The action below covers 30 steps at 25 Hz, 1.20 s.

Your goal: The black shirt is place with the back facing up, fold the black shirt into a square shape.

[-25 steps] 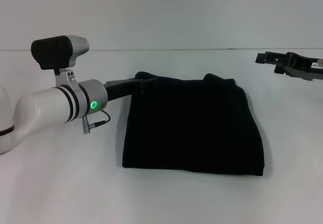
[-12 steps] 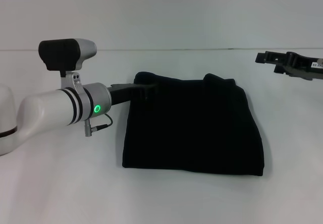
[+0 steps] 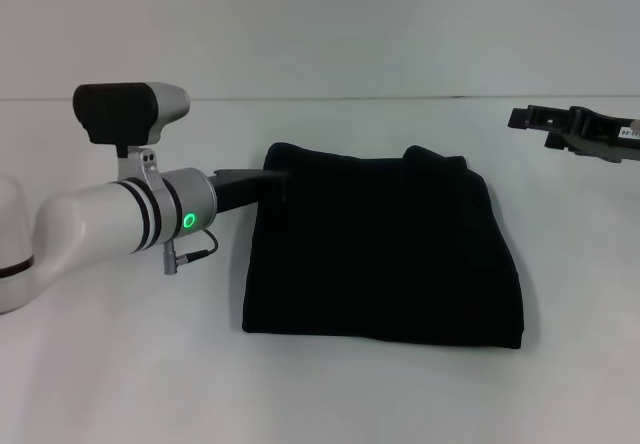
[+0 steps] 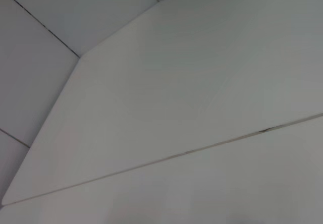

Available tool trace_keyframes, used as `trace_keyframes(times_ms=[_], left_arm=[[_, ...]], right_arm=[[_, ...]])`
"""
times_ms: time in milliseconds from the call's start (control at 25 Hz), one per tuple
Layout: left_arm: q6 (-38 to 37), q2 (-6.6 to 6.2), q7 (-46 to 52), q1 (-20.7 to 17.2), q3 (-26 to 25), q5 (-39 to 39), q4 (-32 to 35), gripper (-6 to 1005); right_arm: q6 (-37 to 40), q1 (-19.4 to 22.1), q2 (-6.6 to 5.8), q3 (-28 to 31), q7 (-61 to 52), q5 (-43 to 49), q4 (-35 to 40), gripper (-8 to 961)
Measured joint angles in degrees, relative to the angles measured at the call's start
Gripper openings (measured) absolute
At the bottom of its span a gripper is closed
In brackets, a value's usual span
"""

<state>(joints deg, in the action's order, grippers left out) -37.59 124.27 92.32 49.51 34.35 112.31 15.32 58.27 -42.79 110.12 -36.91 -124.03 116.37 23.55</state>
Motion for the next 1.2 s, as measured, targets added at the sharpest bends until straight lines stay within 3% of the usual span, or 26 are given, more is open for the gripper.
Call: trace_keyframes(times_ms=[200, 640, 1080, 1200], left_arm=[[-0.11, 0.03, -0.05, -0.09, -0.01, -0.02, 0.23, 45], [-1.07, -0.35, 2.85, -1.04, -3.8, -0.22, 1.43, 168], [1.97, -0.35, 3.54, -0.36, -2.28, 0.16, -0.37, 388], [1.95, -0.35, 3.56, -0.14, -0.86, 0.18, -0.69, 622]], right_arm=[[-0.01, -0.01, 0.07, 0.0, 0.14, 0.09, 0.0, 880], [-0.03, 0.06, 0.27, 0.0, 0.54, 0.17, 0.0, 881], [-0.22, -0.08, 0.48, 0.0, 0.63, 0.17, 0.0, 881], [-0.21, -0.13, 0.48, 0.0, 0.64, 0.17, 0.0, 881]])
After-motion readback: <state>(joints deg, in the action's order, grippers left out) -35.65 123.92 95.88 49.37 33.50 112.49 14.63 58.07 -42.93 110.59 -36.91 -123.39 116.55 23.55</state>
